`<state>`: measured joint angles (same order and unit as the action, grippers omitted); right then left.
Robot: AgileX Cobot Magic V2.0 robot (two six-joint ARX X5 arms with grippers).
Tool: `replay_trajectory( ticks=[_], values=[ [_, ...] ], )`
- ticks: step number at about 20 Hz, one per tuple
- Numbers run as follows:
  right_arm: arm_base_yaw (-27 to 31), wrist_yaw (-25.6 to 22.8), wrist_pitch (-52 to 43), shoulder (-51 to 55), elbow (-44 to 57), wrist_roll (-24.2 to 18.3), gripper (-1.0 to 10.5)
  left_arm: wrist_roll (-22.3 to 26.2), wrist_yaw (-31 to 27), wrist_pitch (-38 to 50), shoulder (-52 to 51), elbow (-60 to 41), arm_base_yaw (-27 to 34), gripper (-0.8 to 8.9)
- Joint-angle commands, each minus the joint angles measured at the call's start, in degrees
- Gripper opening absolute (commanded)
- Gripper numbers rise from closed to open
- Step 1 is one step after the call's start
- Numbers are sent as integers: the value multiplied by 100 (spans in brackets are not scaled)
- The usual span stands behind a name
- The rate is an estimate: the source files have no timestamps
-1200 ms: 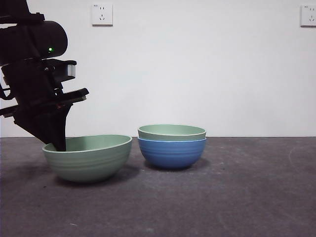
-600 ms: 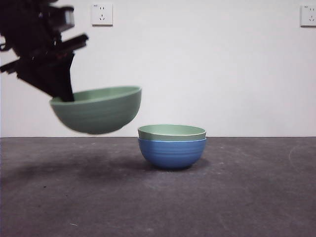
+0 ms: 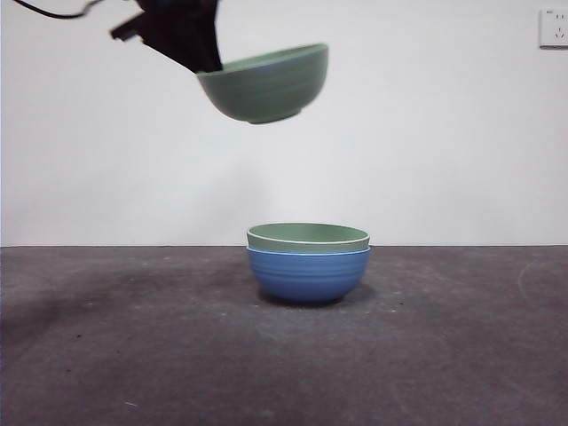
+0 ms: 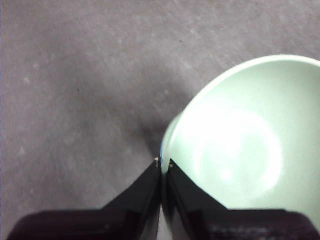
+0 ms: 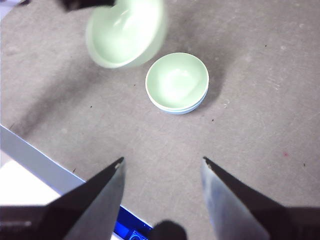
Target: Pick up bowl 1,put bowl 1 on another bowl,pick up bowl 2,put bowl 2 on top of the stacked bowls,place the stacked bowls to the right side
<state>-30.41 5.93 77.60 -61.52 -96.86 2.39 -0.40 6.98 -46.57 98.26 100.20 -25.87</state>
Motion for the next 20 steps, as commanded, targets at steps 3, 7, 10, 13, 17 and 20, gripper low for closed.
replay_trajectory(
  ticks=[3,7,10,13,17,20],
  values=[
    [-9,-11,83,13,-9,22,253,136,-17,-240,997,748,-122,-8],
    [-9,-11,83,13,-9,11,253,195,-109,-192,1611,748,-238,-8],
    [-9,-11,83,13,-9,11,253,192,-127,-66,1897,748,-295,-8],
    [-9,-9,83,13,-9,11,252,192,-157,-11,2052,748,-328,-8],
    [-9,-7,83,13,-9,11,253,195,-249,63,2116,748,-387,-8],
    [-9,-4,83,13,-9,13,253,195,-269,68,2175,748,-448,-8]
  ],
)
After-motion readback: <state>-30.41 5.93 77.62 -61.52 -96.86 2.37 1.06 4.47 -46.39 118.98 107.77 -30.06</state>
